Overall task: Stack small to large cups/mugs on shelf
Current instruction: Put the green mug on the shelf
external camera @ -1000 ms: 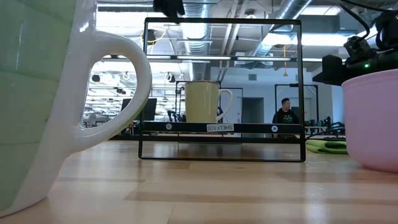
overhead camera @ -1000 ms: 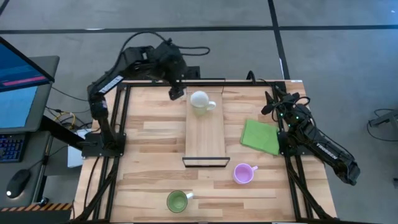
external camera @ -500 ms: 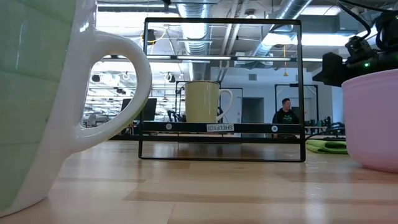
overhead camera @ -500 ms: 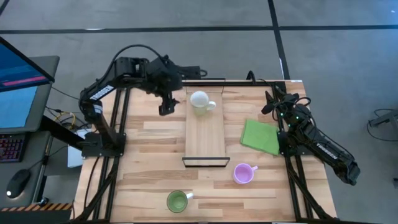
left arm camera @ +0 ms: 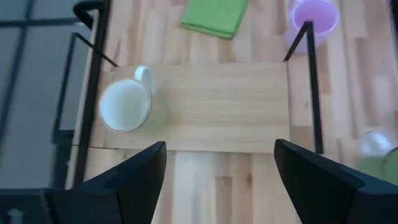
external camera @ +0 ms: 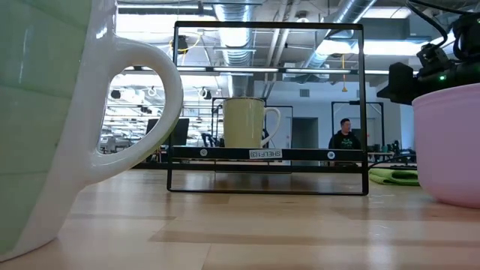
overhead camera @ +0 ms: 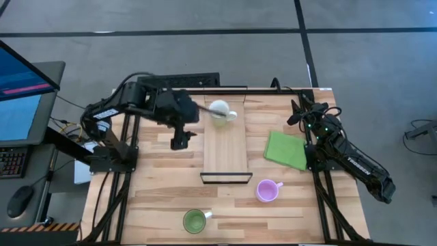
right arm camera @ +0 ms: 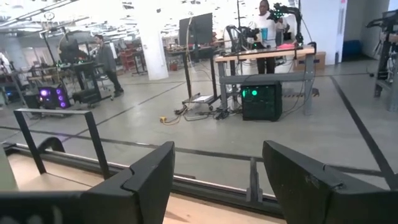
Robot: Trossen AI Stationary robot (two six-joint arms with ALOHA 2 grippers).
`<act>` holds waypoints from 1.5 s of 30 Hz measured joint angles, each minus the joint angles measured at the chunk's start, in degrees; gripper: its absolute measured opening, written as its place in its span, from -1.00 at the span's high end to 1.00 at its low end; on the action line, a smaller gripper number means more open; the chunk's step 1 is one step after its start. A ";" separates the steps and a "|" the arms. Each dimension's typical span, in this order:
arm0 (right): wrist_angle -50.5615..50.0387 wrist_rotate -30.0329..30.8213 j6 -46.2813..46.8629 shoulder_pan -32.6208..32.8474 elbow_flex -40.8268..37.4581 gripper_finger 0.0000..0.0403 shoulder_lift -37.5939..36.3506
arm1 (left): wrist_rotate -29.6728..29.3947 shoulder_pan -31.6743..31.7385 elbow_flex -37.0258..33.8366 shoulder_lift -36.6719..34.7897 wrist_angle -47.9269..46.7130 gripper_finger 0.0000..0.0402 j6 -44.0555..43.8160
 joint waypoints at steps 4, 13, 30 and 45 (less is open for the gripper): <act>-0.01 -0.09 -0.01 -0.01 0.01 -0.33 0.00 | -8.43 -4.43 -3.79 -2.20 0.17 -0.45 0.21; 0.00 -0.14 -0.05 -0.01 0.01 -0.33 0.00 | -9.19 -8.10 -29.11 -19.46 22.31 -0.45 6.44; -0.01 -0.42 0.30 0.01 0.01 -0.33 0.00 | -3.61 -5.97 -83.06 -55.67 55.17 -0.45 6.79; -0.01 -0.40 0.30 -0.01 0.01 -0.33 0.00 | -0.67 -5.91 -101.07 -62.65 67.58 -0.45 -0.53</act>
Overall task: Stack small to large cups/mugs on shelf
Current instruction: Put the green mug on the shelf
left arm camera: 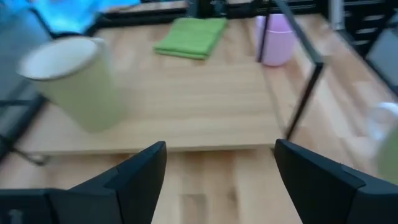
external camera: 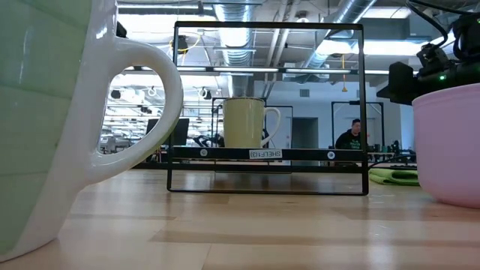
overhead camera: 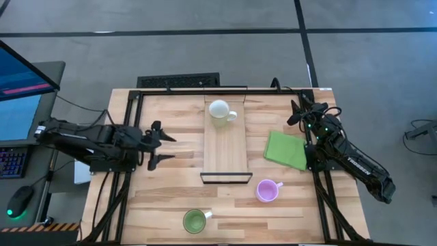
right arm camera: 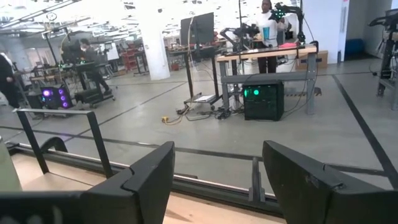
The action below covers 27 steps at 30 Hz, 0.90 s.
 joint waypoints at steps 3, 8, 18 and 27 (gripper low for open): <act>0.00 0.00 0.00 0.00 0.00 -0.33 0.00 | 3.58 -0.04 -1.29 0.00 0.37 -0.45 -1.60; 0.00 0.00 -0.03 0.00 -0.01 -0.33 0.00 | 3.82 -0.04 -3.07 0.00 0.67 -0.45 -1.58; 0.00 0.22 -0.94 0.00 0.00 -0.33 0.00 | 3.50 -0.04 -4.35 0.19 5.55 -0.45 3.00; 0.00 0.24 -1.09 0.00 0.00 -0.33 0.00 | 6.31 -0.07 -4.38 2.49 5.46 -0.45 0.63</act>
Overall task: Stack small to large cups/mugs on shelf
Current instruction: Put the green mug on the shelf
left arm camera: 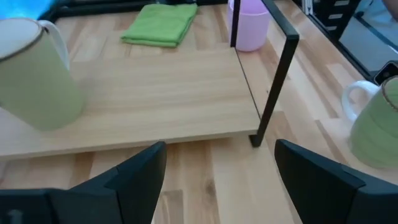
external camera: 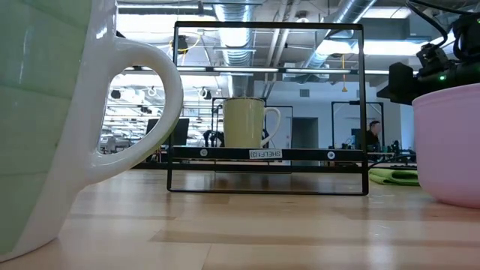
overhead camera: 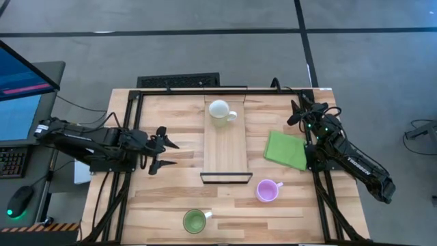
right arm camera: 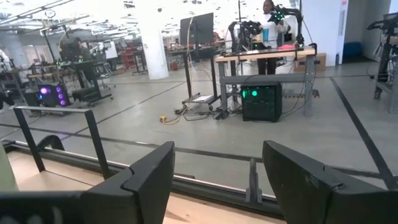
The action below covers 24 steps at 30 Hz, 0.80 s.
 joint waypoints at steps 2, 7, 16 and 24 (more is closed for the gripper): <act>0.00 0.01 -0.02 0.00 -0.01 -0.33 0.00 | -0.02 0.00 0.00 0.24 -0.14 -0.45 -0.10; 0.00 0.02 -0.04 0.00 0.00 -0.33 0.00 | 0.02 0.01 0.01 0.01 -0.24 -0.45 -1.80; 0.02 0.20 -1.38 0.00 0.01 -0.33 0.00 | 12.18 -0.88 4.32 1.62 3.59 -0.45 -12.25; 0.02 0.20 -1.38 0.00 -0.02 -0.33 0.00 | 12.25 -3.84 10.85 5.06 0.53 -0.45 -13.33</act>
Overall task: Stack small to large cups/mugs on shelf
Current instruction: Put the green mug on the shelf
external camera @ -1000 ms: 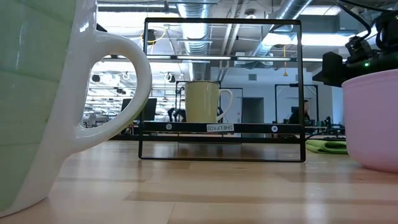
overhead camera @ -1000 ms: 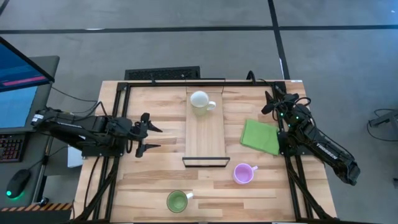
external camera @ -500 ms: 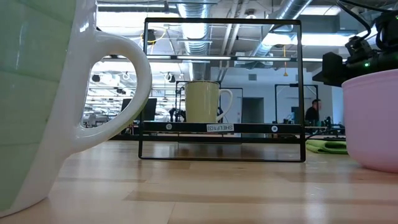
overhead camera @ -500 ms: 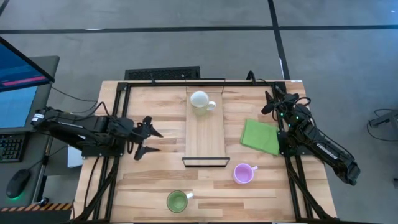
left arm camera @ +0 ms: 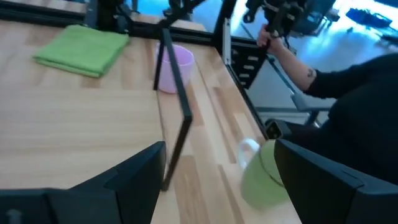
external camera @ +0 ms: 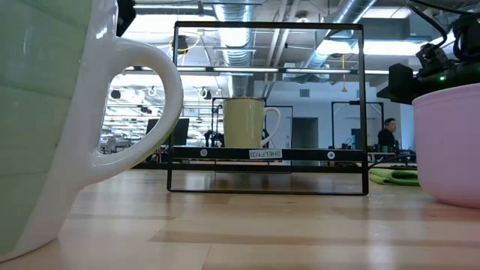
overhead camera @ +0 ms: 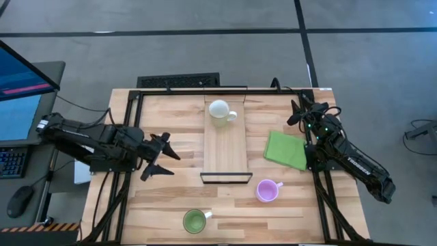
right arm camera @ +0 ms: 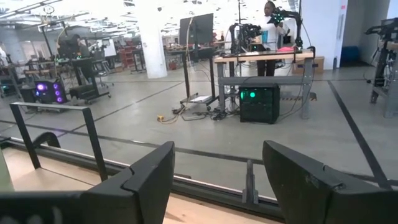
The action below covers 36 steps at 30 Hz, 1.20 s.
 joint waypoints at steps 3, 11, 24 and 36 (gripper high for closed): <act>0.00 0.00 0.00 0.00 0.01 -0.33 0.00 | -2.29 -2.66 2.95 2.39 -4.52 -0.45 -2.49; 0.00 0.00 0.01 0.00 0.01 -0.33 0.00 | -9.49 -10.58 14.42 13.49 -15.73 -0.45 -14.18; 0.00 -0.15 0.70 0.00 0.02 -0.33 0.55 | -14.52 -18.32 29.07 27.05 -26.73 -0.45 -39.14; 0.00 -0.17 0.90 0.00 0.02 -0.33 5.20 | -17.21 -26.12 31.83 33.41 -27.10 -0.45 -65.72</act>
